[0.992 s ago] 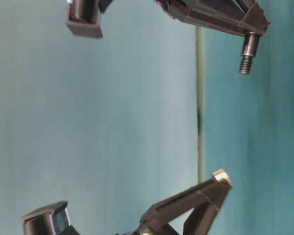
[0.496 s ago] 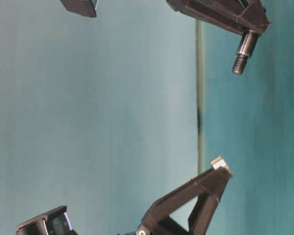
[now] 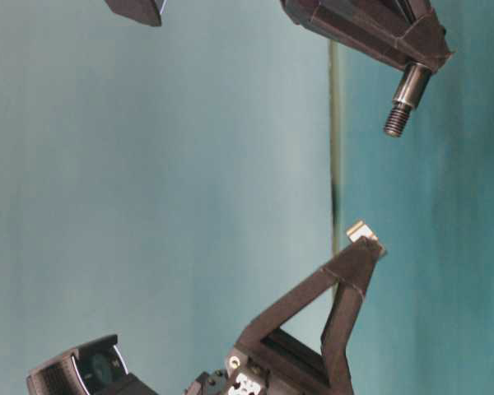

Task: Insert the washer onto the shaft with both hands.
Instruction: 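Lift both objects and bring them toward each other mid-air, then align the washer over the shaft tip and push it onto the shaft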

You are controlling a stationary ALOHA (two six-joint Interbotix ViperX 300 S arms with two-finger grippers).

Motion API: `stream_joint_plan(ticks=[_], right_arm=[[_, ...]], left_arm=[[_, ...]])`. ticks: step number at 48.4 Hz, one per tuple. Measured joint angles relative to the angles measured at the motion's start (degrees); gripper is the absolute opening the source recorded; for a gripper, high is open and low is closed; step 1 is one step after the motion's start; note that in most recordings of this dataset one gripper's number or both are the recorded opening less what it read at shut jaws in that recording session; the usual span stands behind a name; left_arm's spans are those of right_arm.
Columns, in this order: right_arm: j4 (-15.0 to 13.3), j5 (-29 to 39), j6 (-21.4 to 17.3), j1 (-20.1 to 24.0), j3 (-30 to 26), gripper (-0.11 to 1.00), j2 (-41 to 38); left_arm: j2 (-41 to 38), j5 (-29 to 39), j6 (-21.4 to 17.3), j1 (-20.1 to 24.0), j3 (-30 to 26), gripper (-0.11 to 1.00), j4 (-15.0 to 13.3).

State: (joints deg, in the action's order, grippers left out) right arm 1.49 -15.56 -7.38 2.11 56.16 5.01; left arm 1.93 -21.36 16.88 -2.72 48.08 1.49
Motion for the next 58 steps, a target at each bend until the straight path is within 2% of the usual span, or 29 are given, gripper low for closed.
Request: stream_joint_plan(ticks=[12,21,28,58], right_arm=[[0.09,-3.25,-2.9,0.26,0.62,0.01,-1.49],[0.09,-4.48,-2.99,0.97,0.62,0.01,-2.99],[0.09,-5.54,-2.99,1.05,0.35,0.01,-3.6],[0.09,-8.61,-2.99,1.32,-0.62,0.01,-4.04]], left_arm=[[-1.76,-2.55,0.44,0.0,-0.35,0.35,0.0],[-4.39,-6.06,3.16,0.0,-0.88,0.35,0.0],[-5.63,-8.35,3.78,0.09,-1.41,0.35,0.0],[-7.47,-8.88,3.87,1.49,-2.99,0.35,0.0]])
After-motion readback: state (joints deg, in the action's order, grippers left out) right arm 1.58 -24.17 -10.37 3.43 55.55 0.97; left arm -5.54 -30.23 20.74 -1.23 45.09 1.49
